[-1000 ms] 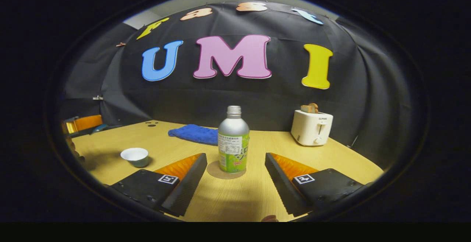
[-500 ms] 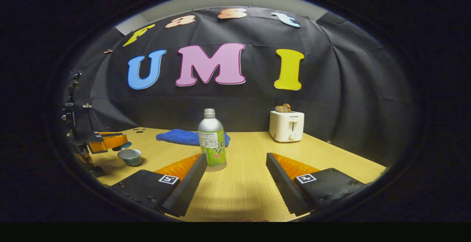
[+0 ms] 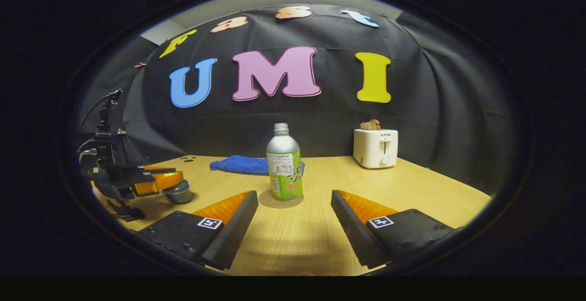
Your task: Open the teacup lid with one hand, grasp the water bottle and pour water into the teacup with the other hand; after pouring, place the water bottle on the coaster and then close the teacup lid.
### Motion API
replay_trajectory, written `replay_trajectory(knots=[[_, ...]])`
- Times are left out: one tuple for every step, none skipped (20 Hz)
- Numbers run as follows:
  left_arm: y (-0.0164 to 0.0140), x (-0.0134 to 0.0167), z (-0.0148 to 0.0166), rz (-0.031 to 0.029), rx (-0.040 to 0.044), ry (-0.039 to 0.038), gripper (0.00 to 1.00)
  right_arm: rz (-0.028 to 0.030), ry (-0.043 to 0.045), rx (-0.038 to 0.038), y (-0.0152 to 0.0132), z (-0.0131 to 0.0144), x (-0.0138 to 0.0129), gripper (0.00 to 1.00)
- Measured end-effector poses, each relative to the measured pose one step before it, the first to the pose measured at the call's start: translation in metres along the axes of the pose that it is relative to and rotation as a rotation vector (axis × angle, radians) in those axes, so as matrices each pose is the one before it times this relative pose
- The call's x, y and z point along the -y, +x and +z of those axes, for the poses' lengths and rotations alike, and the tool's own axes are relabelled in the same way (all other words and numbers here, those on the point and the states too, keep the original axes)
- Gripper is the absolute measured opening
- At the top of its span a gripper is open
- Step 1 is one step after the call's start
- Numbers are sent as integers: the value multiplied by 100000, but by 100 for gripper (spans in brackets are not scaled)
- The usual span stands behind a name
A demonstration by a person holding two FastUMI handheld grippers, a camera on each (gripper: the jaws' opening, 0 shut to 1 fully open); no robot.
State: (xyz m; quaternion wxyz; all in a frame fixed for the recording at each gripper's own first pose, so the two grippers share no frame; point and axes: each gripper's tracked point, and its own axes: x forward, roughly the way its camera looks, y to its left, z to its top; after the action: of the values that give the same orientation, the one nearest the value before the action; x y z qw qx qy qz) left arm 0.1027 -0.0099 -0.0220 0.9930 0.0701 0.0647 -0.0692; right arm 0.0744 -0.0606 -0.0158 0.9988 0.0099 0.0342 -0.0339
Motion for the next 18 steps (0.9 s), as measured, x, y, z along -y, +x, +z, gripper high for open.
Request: replay_trajectory(knots=[[-26, 37, -72, 202, -792, 397, 32, -77, 71, -192, 44, -67, 25, 99], [82, 72, -38, 58, -489, 329, 32, -4, 330, 128, 27, -39, 52, 99], [-8, 43, -37, 181, -477, 307, 32, 235, 377, 84, -10, 33, -57, 99], [91, 32, -135, 45, -591, 353, 33, 108, 89, -68, 115, -85, -100, 99], [44, -8, -78, 98, -681, 243, 33, 16, -235, -692, 50, -189, -28, 99], [50, -33, -151, 528, -766, 83, 33, 40, -756, -23, -57, 30, -63, 99], [22, -116, -189, 726, -1216, -15, 33, -622, -959, 417, 31, 19, 121, 99], [89, -42, -71, 153, -429, -25, 34, -423, -902, 415, 91, 111, 76, 99], [-108, 60, 43, -306, -28, -74, 35, 73, -696, 106, 19, 31, -46, 99], [-20, 58, -69, -111, -76, -83, 35, 336, -235, 145, -206, 15, -107, 99], [-100, -51, 38, 275, -74, -256, 35, 348, -27, 66, -105, 33, -145, 99], [-157, -258, 13, 614, 620, -921, 35, 104, -179, 207, 19, 20, -124, 99], [-251, -95, 123, 211, 1050, -1901, 40, 195, -400, 215, -116, 9, -68, 99], [-535, -5, 28, -545, 1176, -2813, 52, 262, -468, 200, -7, 102, -163, 99], [-504, -8, 156, -271, 1336, -2883, 58, 258, -307, 395, -129, 180, -67, 99], [-587, -114, 450, 424, 2224, -2462, 76, -17, -342, 525, -150, 210, -36, 99], [-551, -159, 695, 958, 2859, -1985, 81, -39, -491, 556, -59, 294, -102, 99], [-693, -206, 819, 972, 3075, -1436, 91, 4, -454, 702, -155, 285, -131, 99]])
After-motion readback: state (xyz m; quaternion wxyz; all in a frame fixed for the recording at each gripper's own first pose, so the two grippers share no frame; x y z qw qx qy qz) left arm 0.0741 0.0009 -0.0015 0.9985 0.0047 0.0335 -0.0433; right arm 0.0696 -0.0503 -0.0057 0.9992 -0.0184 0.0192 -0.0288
